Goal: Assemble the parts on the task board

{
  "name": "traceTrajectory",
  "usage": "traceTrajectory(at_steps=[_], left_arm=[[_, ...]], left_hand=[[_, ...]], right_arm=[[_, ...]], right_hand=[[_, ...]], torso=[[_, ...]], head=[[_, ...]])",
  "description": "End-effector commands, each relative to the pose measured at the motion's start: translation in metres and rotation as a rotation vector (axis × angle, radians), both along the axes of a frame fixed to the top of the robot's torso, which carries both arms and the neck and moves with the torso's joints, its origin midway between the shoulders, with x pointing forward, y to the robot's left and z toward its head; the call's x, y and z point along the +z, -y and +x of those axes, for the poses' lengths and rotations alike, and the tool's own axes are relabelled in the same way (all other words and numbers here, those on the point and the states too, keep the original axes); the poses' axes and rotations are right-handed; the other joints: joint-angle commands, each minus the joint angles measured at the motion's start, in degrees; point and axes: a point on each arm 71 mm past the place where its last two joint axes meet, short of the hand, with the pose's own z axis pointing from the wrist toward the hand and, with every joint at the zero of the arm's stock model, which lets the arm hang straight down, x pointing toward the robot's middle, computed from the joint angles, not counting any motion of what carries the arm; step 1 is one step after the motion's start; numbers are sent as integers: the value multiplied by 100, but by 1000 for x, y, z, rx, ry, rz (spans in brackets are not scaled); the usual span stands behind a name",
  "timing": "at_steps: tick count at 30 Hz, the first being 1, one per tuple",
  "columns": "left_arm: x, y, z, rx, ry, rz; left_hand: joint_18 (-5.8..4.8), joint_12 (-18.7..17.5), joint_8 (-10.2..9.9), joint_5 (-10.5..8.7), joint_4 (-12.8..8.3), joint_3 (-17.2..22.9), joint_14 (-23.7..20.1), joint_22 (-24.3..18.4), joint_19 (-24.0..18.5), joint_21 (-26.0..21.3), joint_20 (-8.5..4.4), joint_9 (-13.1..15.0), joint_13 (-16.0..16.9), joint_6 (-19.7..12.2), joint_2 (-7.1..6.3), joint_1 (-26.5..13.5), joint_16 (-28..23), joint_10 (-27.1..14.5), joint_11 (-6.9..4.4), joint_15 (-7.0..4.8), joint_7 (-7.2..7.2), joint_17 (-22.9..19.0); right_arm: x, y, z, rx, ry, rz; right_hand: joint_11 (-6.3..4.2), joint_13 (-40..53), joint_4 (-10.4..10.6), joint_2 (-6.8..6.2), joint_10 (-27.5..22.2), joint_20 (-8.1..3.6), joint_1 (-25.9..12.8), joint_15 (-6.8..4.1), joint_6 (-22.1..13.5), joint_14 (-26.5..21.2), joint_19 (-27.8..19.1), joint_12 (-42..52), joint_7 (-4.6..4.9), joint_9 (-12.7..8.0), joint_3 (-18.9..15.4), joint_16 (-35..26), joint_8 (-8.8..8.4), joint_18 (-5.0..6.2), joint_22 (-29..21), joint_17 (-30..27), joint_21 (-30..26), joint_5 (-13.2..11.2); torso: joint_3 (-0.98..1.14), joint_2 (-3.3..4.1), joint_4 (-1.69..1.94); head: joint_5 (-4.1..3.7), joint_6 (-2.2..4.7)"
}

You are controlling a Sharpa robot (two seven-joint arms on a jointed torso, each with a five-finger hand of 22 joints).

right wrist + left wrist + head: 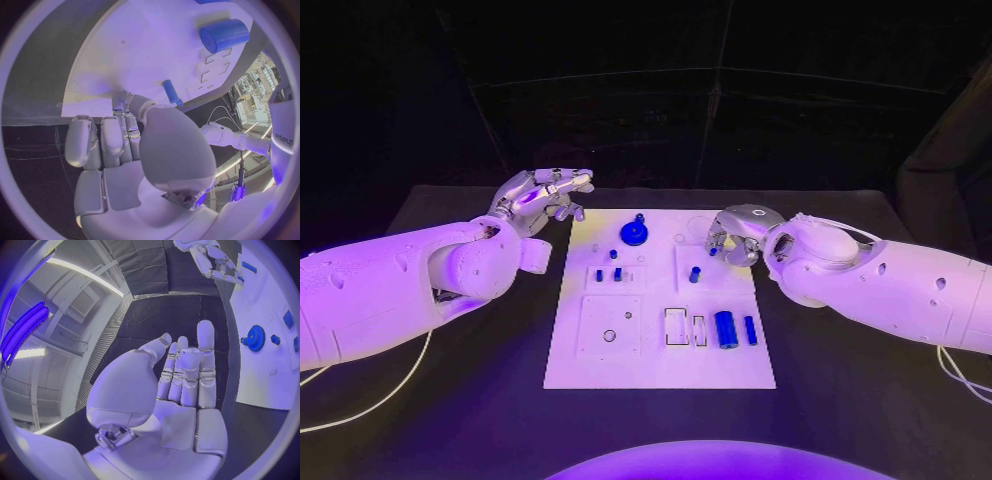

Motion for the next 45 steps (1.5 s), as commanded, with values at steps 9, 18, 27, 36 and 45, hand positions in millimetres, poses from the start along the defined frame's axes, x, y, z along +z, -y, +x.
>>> traceTrajectory(at_steps=[9,18,27,36,45], left_arm=[[1,1,0,-24,1,2],[1,0,0,-24,0,3],[0,3,1,-30,-2,2],[0,8,1,-38,-3,1],[1,9,2,-39,9,12]], left_hand=[[18,42,-13,11,-36,-29,-80,-25,-43,-50,36,-8,-12,-65,-21,40,-40,-96,18,30,39,-67],[18,48,-17,11,-44,-41,-101,-33,-48,-62,43,-9,-13,-85,-30,39,-54,-118,25,37,46,-102],[18,49,-17,12,-46,-43,-105,-35,-49,-65,44,-9,-13,-89,-31,40,-55,-123,26,39,48,-105],[18,53,-18,13,-50,-46,-114,-38,-51,-70,47,-8,-14,-97,-32,42,-61,-132,30,41,51,-122],[19,66,-15,18,-66,-39,-122,-46,-53,-81,52,-6,-13,-106,-15,65,-56,-146,33,46,57,-122]], right_arm=[[16,16,-5,-43,-14,73],[39,14,-12,-26,-5,134],[53,-26,-29,80,16,195],[54,-76,-36,194,11,193],[26,-108,-48,267,-48,120]], right_hand=[[13,-18,8,-11,34,-4,-83,-38,33,170,36,-48,-21,-2,-36,11,13,-88,25,-11,45,-21],[16,-30,14,-21,31,-5,-105,-37,26,172,54,-63,-18,-6,-45,23,1,-96,57,0,64,-21],[16,-36,12,-18,27,-5,-105,-37,20,175,72,-72,-17,-9,-42,33,-6,-102,87,11,81,-13],[18,-47,3,-1,23,-5,-94,-36,11,173,66,-87,-14,-14,-29,28,-19,-100,79,-2,78,19],[30,-60,11,12,12,-2,-110,-30,-6,169,63,-106,-3,-20,-29,18,-36,-100,79,-21,78,35]], torso=[[-17,1,21],[-13,-4,9],[-15,-2,19],[-15,5,9],[-1,12,-10]], head=[[-3,14],[50,26],[132,22],[383,-71],[533,-137]])
